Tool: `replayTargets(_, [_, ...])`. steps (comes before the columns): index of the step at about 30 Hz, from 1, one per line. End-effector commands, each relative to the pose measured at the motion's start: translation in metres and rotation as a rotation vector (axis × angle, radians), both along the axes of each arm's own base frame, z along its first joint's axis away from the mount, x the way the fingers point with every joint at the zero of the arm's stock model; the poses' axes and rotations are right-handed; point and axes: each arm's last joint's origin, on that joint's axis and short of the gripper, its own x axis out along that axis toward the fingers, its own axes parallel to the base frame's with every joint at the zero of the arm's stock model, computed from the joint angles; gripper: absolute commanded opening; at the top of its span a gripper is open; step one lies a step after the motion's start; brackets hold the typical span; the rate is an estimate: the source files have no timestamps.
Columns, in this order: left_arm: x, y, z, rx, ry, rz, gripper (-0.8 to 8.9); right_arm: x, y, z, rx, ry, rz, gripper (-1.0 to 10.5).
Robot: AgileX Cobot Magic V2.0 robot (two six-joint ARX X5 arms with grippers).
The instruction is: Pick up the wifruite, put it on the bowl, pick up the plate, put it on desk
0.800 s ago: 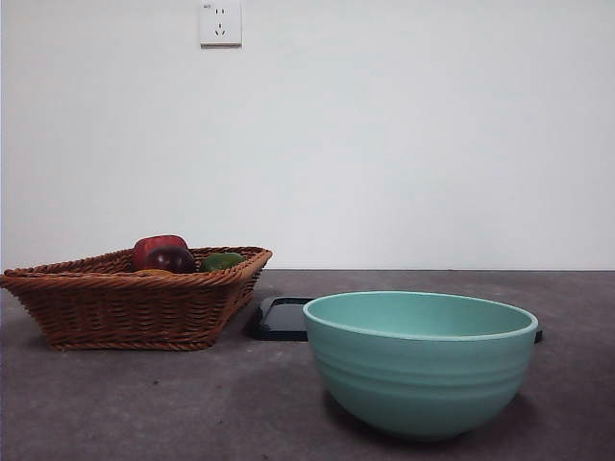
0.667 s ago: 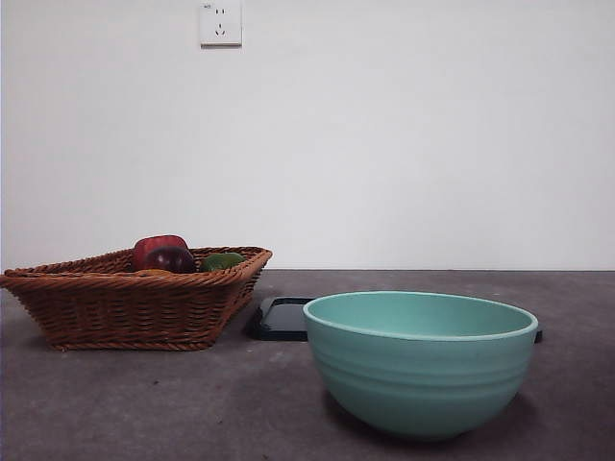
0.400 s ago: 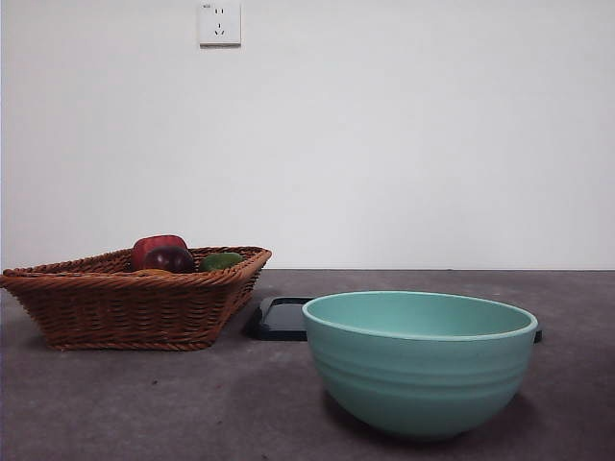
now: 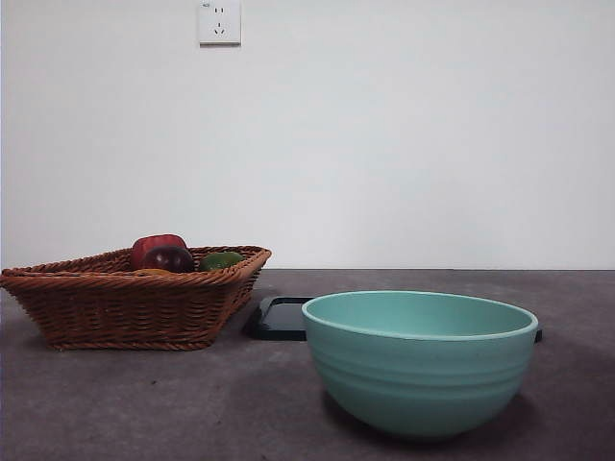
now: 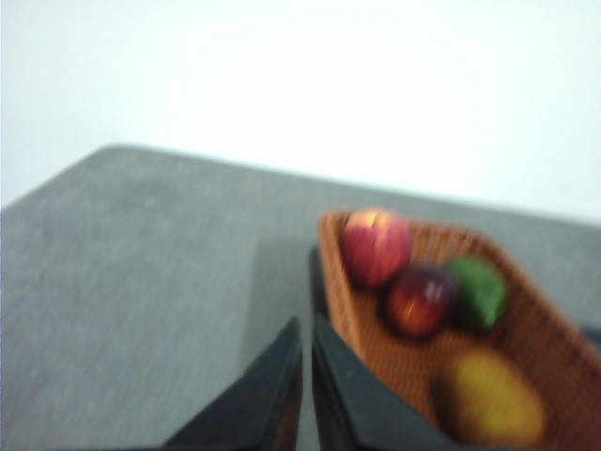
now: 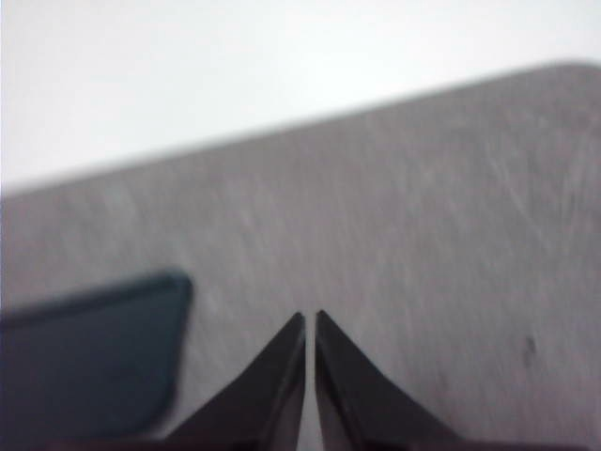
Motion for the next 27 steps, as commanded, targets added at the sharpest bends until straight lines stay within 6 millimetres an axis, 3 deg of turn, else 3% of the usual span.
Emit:
replayTargets(1, [-0.003, 0.0, 0.02, -0.095, -0.056, -0.003, 0.15, -0.004, 0.0, 0.025, 0.067, -0.073, -0.005, 0.1])
replayTargets(10, [-0.004, -0.001, 0.074, -0.169, -0.084, -0.037, 0.15, -0.001, 0.003, 0.082, 0.146, -0.06, 0.084, 0.1])
replayTargets(19, [0.011, -0.006, 0.127, -0.161, 0.044, -0.188, 0.15, 0.011, 0.011, 0.124, 0.133, 0.02, 0.257, 0.1])
replayTargets(27, [0.026, -0.014, 0.167, -0.156, 0.149, -0.377, 0.15, 0.026, 0.027, 0.155, -0.014, 0.133, 0.498, 0.1])
